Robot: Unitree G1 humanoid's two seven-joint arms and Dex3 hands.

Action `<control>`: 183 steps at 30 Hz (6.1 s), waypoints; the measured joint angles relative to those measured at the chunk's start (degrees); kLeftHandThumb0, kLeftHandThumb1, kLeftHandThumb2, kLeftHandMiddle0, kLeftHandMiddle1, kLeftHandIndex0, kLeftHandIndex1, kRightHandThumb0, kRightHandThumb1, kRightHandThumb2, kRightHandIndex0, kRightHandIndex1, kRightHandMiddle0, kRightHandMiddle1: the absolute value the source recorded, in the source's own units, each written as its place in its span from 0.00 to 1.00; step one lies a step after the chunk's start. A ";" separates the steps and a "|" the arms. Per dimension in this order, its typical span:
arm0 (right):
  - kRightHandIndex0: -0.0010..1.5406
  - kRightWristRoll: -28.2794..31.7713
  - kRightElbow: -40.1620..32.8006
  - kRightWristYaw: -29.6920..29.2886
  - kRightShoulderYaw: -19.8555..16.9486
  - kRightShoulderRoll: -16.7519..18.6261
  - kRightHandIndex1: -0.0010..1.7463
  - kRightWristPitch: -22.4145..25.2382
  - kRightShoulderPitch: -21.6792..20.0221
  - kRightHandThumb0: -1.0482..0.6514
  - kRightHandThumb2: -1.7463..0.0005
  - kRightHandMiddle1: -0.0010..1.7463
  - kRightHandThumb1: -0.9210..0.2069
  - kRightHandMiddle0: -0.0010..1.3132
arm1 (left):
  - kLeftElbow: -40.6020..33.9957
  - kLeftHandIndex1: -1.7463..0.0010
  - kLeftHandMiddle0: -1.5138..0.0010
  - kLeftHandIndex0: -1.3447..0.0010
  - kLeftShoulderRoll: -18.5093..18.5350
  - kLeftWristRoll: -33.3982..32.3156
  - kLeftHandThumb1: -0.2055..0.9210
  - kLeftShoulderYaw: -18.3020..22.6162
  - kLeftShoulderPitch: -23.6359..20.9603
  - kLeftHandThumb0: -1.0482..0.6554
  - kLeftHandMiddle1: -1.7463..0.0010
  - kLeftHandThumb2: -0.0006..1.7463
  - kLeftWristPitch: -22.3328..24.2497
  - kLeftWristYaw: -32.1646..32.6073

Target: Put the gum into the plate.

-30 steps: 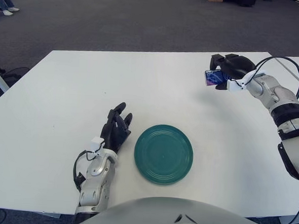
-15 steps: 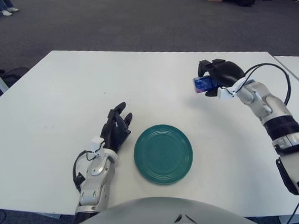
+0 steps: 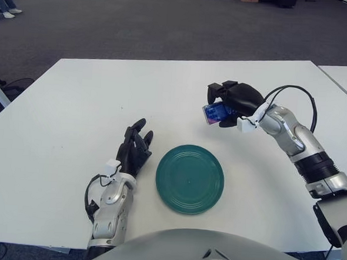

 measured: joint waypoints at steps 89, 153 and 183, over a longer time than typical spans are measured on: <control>0.23 -5.60 -11.89 13.13 9.66 1.29 0.22 -20.73 8.41 0.10 0.49 0.38 0.00 0.00 | -0.65 0.66 0.78 1.00 0.09 2.13 1.00 -2.66 -0.06 0.12 1.00 0.60 -0.74 4.00; 0.07 24.34 -1.81 -3.56 -10.11 21.04 0.01 -4.44 22.42 0.00 0.46 0.02 0.00 0.01 | 2.39 0.58 0.77 1.00 -0.05 0.04 1.00 -0.31 0.22 0.06 0.99 0.58 -4.44 1.18; 0.04 37.91 -4.38 -4.43 -21.95 23.71 0.00 14.92 30.13 0.06 0.43 0.01 0.00 0.03 | 2.52 0.59 0.79 1.00 0.24 0.15 1.00 0.30 0.44 0.03 1.00 0.59 -4.32 1.58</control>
